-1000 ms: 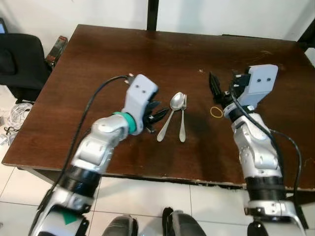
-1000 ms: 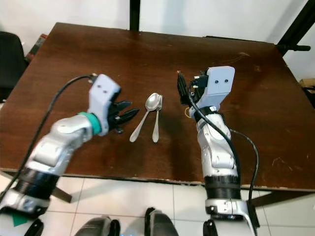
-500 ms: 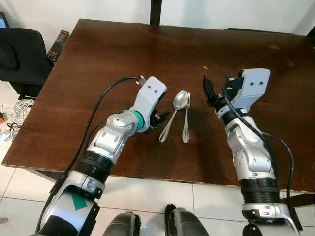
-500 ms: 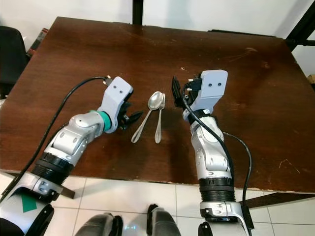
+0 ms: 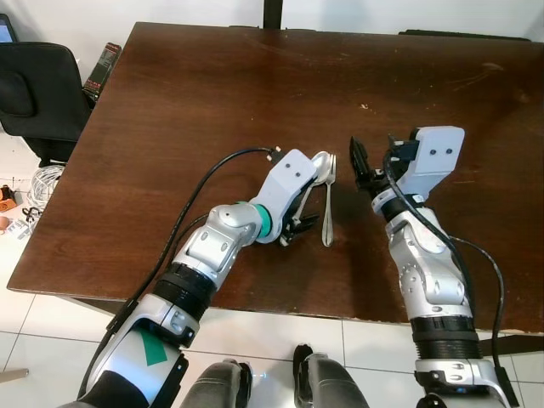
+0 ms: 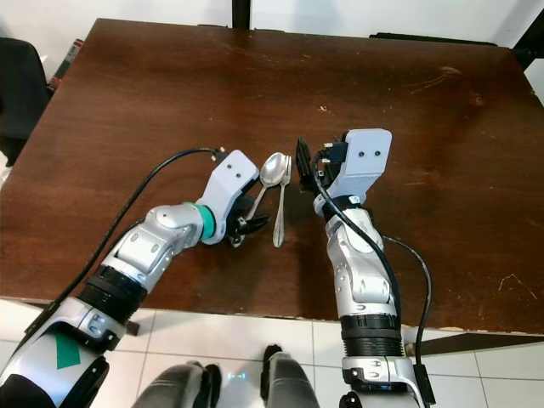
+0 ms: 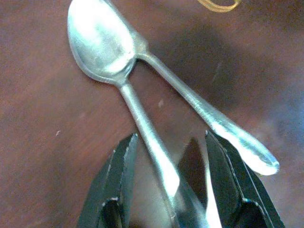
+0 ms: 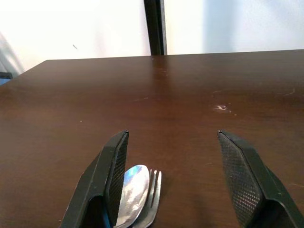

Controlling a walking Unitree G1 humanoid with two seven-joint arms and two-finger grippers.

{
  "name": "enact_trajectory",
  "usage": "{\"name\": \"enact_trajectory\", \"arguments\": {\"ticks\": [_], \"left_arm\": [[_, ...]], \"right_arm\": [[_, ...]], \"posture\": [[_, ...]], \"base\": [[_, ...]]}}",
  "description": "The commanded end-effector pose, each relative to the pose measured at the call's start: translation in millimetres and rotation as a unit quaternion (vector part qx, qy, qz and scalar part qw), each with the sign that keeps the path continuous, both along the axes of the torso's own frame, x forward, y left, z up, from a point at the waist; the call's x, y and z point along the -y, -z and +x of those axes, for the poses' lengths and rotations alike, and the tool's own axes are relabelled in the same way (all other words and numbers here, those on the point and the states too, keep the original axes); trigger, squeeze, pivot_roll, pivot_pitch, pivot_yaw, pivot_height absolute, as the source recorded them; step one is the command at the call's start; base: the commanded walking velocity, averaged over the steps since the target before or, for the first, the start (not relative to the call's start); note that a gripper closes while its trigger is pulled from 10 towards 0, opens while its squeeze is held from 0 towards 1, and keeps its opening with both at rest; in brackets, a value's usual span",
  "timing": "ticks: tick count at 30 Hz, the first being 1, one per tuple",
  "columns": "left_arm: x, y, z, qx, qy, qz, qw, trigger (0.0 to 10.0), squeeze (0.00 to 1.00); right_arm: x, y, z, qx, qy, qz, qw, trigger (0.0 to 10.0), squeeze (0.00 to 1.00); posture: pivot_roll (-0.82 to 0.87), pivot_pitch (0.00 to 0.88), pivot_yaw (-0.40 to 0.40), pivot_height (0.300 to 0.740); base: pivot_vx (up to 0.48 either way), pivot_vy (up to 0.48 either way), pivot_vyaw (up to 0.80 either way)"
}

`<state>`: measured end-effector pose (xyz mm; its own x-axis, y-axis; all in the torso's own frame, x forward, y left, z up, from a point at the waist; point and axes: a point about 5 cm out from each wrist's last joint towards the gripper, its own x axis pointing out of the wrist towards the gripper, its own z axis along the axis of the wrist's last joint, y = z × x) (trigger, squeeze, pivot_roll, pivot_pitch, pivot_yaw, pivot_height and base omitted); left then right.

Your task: Setting the table

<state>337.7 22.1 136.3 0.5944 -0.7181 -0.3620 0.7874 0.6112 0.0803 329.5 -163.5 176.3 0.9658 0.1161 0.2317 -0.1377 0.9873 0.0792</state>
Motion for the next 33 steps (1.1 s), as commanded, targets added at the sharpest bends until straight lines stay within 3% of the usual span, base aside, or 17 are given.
{"name": "enact_trajectory", "arguments": {"ticks": [1, 6, 7, 8, 9, 11, 16, 21, 23, 29, 33], "left_arm": [[3.1, 5.0, 2.1, 0.007, -0.012, 0.02, 1.0, 10.0, 0.0], [9.5, 6.1, 7.7, 0.014, -0.03, 0.027, 0.999, 10.0, 0.0], [12.7, 6.8, 8.9, 0.008, -0.032, 0.027, 0.999, 7.7, 0.0], [15.0, 7.6, 9.1, -0.001, -0.03, 0.025, 0.999, 4.0, 0.0], [15.0, 7.6, 9.1, -0.001, -0.03, 0.025, 0.999, 4.0, 0.0], [14.9, 10.0, 9.0, -0.009, -0.032, 0.035, 0.999, 0.0, 0.0], [11.3, 13.9, 9.0, -0.007, -0.037, 0.054, 0.998, 0.0, 0.0], [-9.6, 28.4, 11.8, 0.033, -0.074, 0.128, 0.988, 0.0, 0.0], [-9.6, 28.4, 11.8, 0.033, -0.074, 0.128, 0.988, 0.0, 0.0], [-35.0, 36.7, 15.5, 0.028, -0.117, 0.13, 0.984, 0.0, 0.0], [-40.7, 34.6, 16.5, 0.028, -0.128, 0.121, 0.984, 0.0, 0.0]], "right_arm": [[0.2, 2.2, -1.6, -0.006, 0.002, -0.005, 1.0, 10.0, 0.0], [-0.8, 1.8, -1.5, -0.005, 0.003, -0.004, 1.0, 10.0, 0.0], [-1.4, 1.8, -1.8, -0.006, 0.002, -0.004, 1.0, 10.0, 0.0], [-1.9, 1.9, -2.3, -0.006, 0.002, -0.004, 1.0, 10.0, 0.0], [-1.9, 1.9, -2.3, -0.006, 0.002, -0.004, 1.0, 10.0, 0.0], [-1.6, 2.7, -3.8, -0.007, 0.003, -0.004, 1.0, 10.0, 0.0], [-0.5, 3.7, -5.3, -0.009, 0.005, -0.003, 1.0, 10.0, 0.0], [3.1, 2.8, -5.9, -0.009, 0.012, -0.003, 1.0, 10.0, 0.0], [3.1, 2.8, -5.9, -0.009, 0.012, -0.003, 1.0, 10.0, 0.0], [8.7, -0.5, -4.9, -0.006, 0.019, -0.003, 1.0, 10.0, 0.0], [8.9, -2.0, -4.4, -0.004, 0.019, -0.002, 1.0, 10.0, 0.0]], "posture": [[0.09, 0.15, 0.087, 0.74], [0.09, 0.158, 0.089, 0.74], [0.09, 0.16, 0.09, 0.74], [0.08, 0.163, 0.092, 0.74], [0.08, 0.163, 0.092, 0.74], [0.08, 0.17, 0.097, 0.74], [0.08, 0.171, 0.097, 0.74], [0.08, 0.174, 0.09, 0.74], [0.08, 0.174, 0.09, 0.74], [0.08, 0.173, 0.079, 0.74], [0.07, 0.166, 0.08, 0.74]], "base": [[0.0, 0.0, 0.0], [0.0, 0.0, 0.0], [0.0, 0.0, 0.0], [0.0, 0.0, 0.0], [0.0, 0.0, 0.0], [0.0, 0.0, 0.0], [0.0, 0.0, 0.0], [0.0, 0.0, 0.0], [0.0, 0.0, 0.0], [0.0, 0.0, 0.0], [0.0, 0.0, 0.0]]}}
